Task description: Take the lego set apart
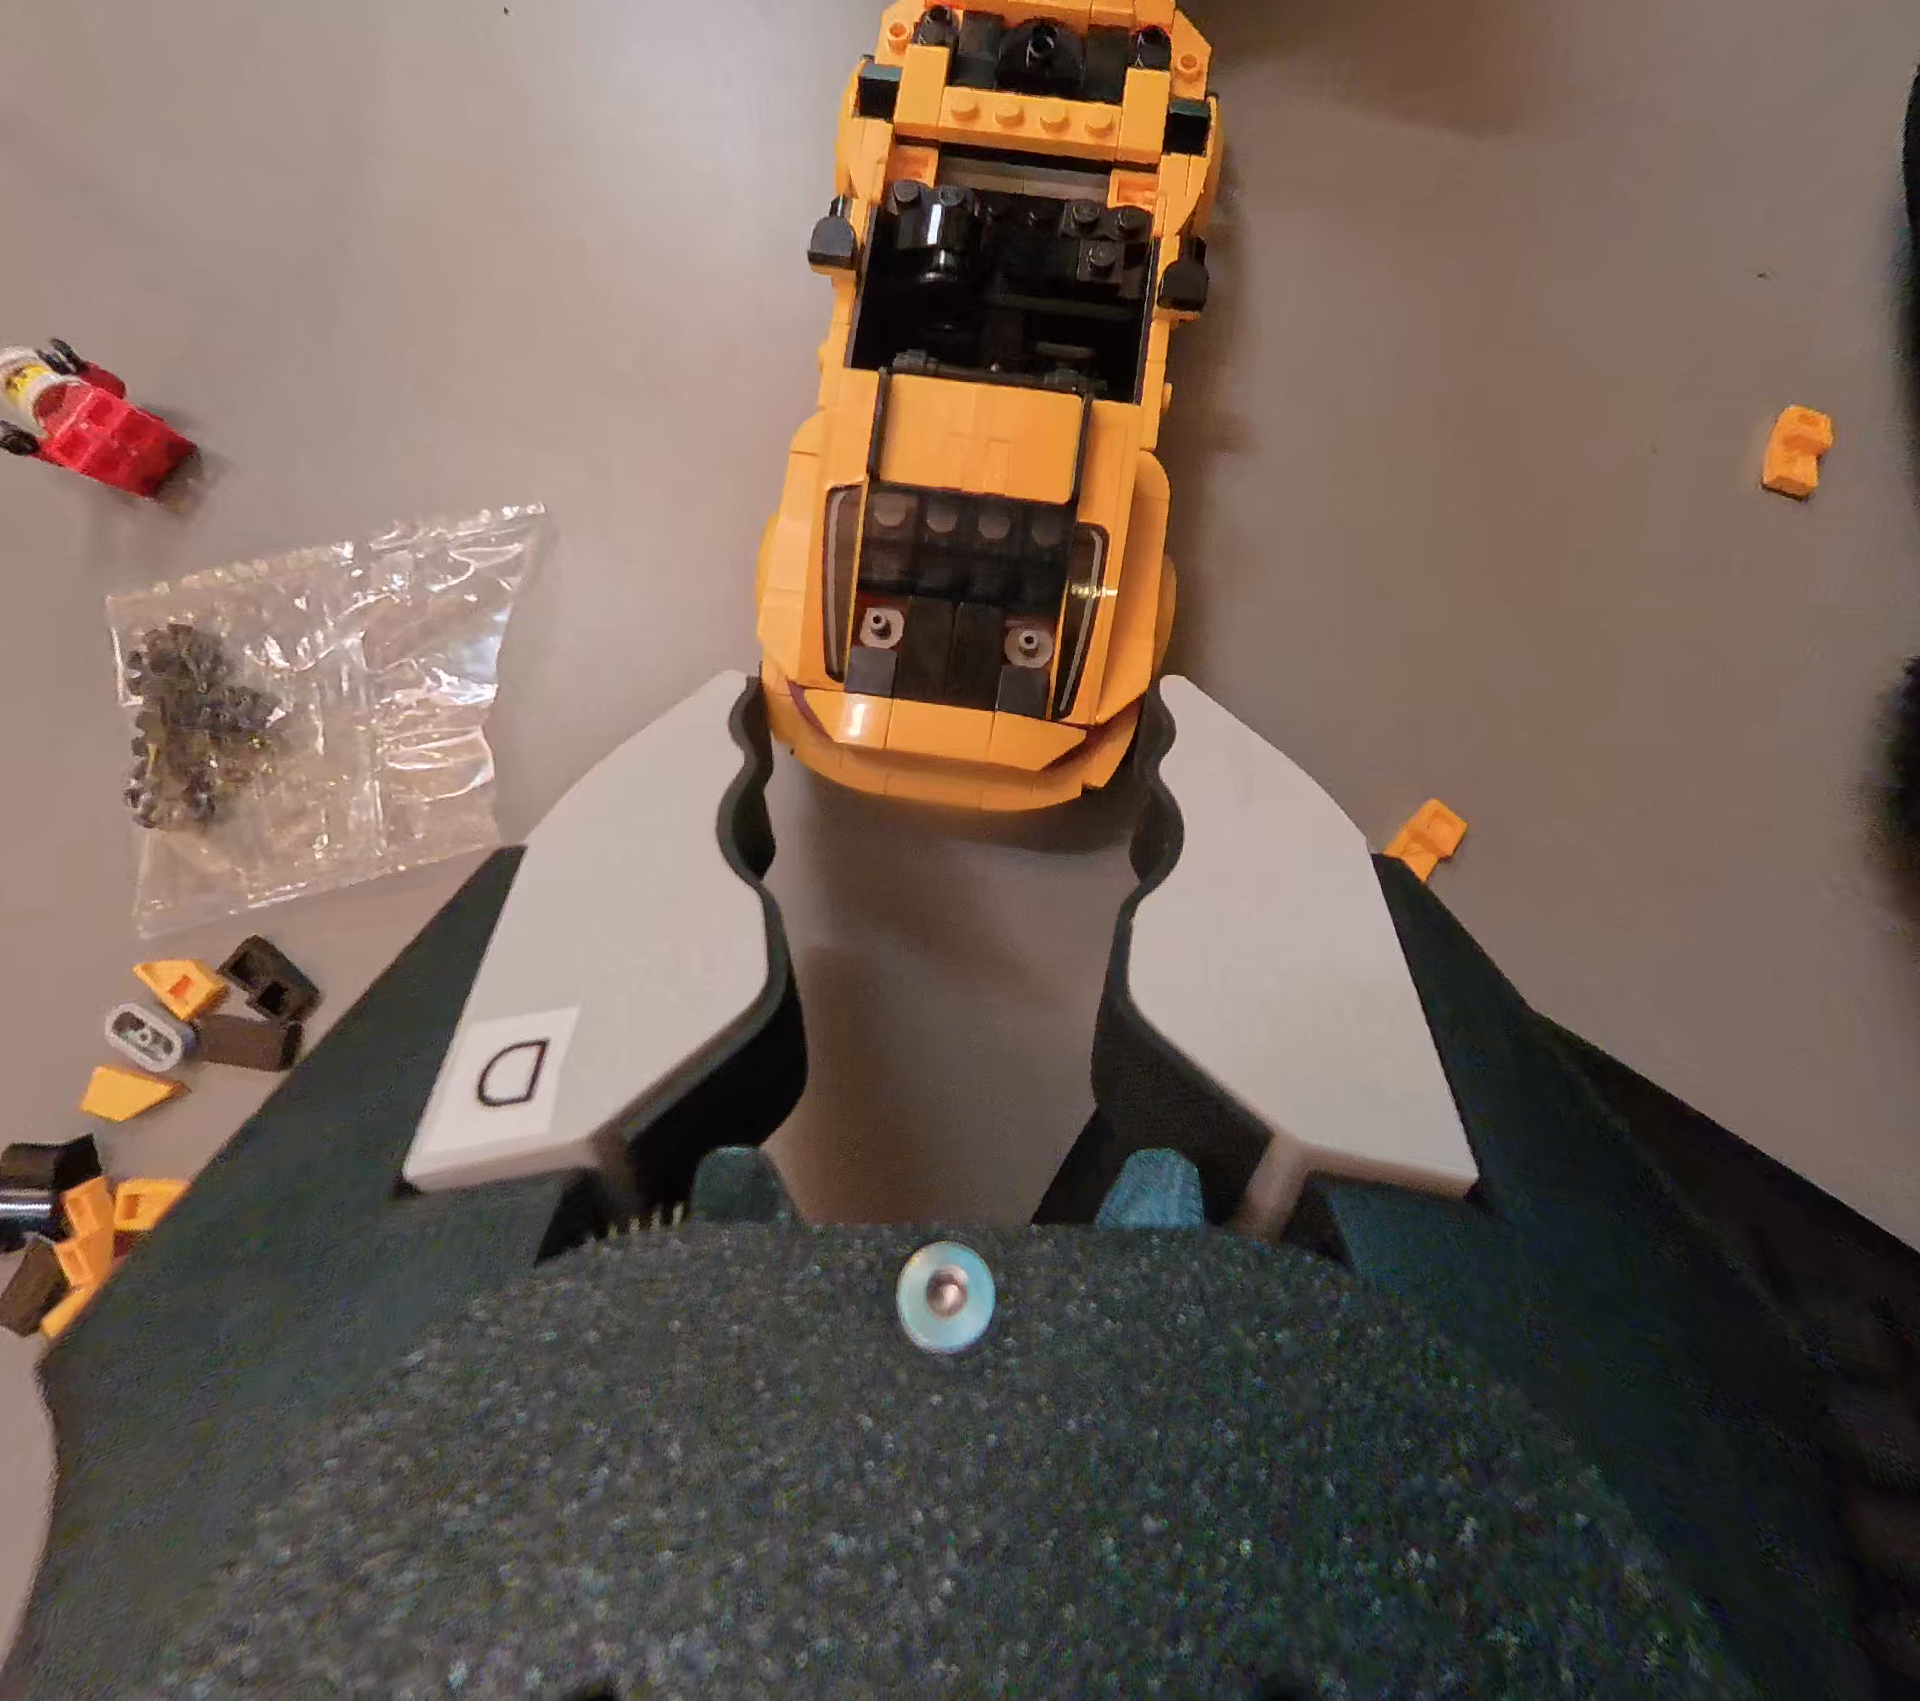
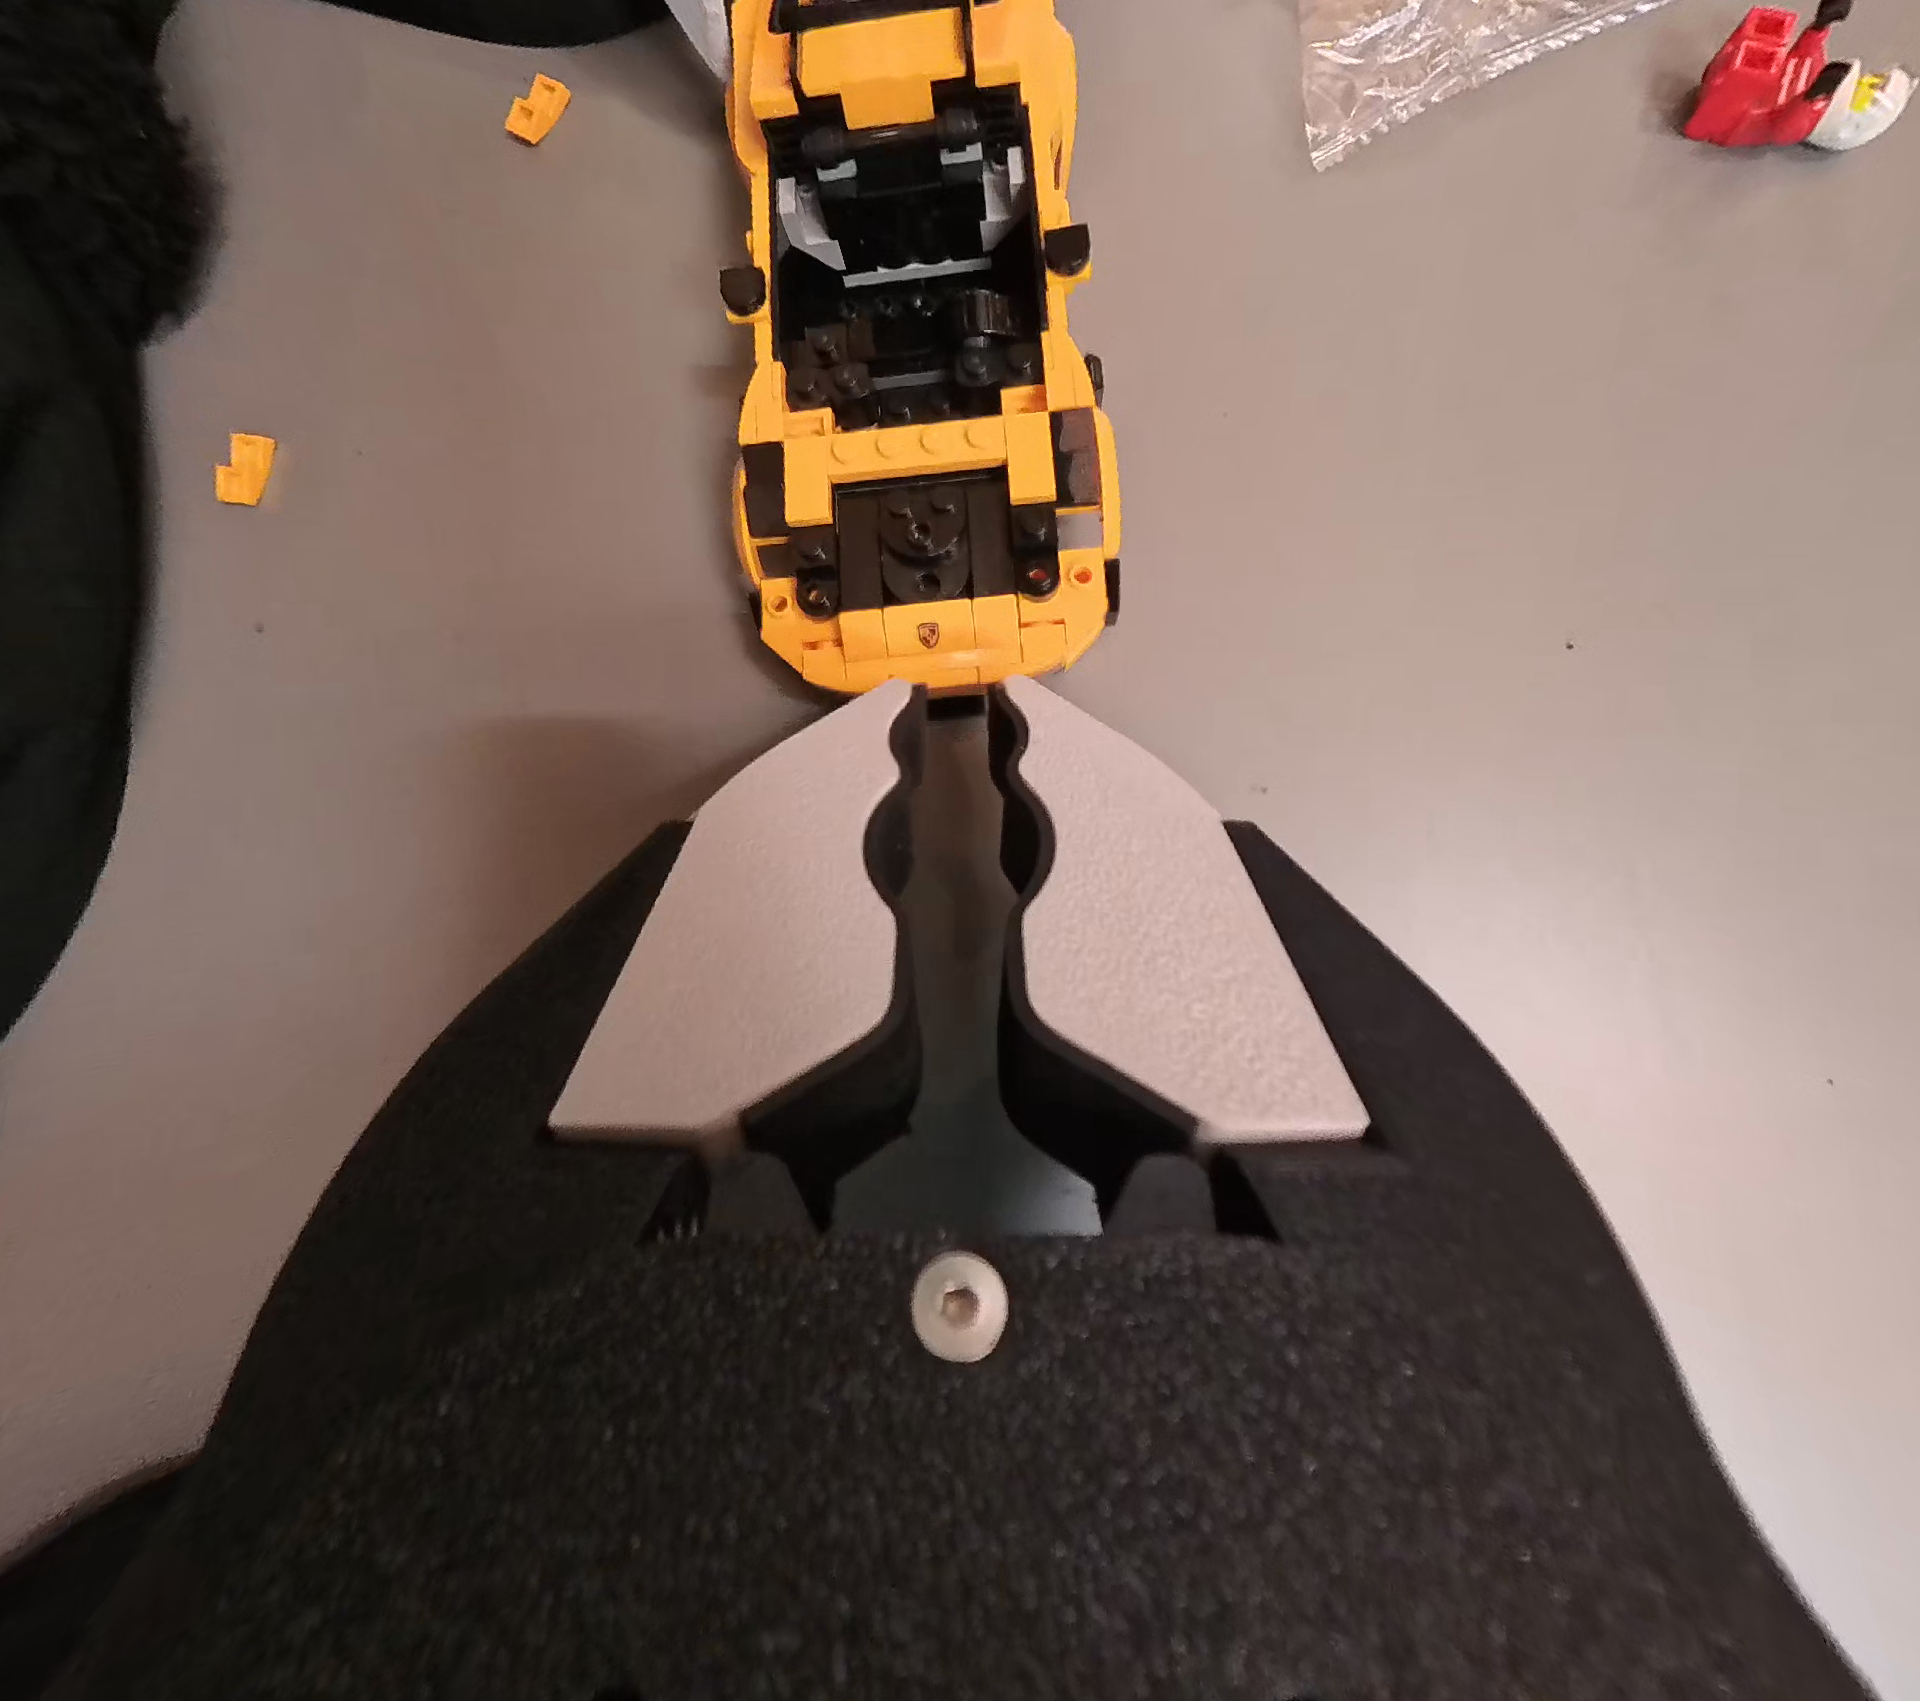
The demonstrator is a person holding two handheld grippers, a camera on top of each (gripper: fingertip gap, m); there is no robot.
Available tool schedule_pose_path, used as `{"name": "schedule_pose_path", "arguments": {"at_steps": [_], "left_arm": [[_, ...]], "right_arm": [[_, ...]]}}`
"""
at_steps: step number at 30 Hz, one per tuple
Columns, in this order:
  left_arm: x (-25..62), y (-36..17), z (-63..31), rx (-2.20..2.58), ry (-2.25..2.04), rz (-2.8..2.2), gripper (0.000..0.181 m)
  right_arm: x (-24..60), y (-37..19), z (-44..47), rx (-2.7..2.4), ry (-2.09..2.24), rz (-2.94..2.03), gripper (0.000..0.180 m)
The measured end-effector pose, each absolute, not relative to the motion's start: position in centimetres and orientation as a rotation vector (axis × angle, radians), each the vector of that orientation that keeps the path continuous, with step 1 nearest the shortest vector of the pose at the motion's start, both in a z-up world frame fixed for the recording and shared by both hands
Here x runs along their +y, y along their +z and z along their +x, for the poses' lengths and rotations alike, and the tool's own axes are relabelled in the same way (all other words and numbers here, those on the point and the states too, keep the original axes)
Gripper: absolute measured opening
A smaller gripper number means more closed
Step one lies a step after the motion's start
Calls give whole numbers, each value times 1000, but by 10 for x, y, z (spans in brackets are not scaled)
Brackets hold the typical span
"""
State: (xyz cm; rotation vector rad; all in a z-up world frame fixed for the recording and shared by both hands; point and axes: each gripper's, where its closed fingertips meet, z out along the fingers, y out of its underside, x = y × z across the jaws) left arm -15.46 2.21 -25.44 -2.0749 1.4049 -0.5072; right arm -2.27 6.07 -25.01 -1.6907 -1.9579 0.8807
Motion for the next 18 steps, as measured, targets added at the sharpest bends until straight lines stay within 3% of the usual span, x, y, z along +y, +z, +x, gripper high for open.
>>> {"name": "schedule_pose_path", "arguments": {"at_steps": [9,14,18], "left_arm": [[27,-255,-150,1392,-525,-2050,67],[28,-254,-148,1383,-536,-2032,67],[28,-254,-147,1380,-529,-2032,67]], "right_arm": [[68,-248,-21,-1968,840,-1699,7],[64,-247,-17,-1885,1043,-1821,22],[66,-243,-19,-1728,1208,-2005,20]]}}
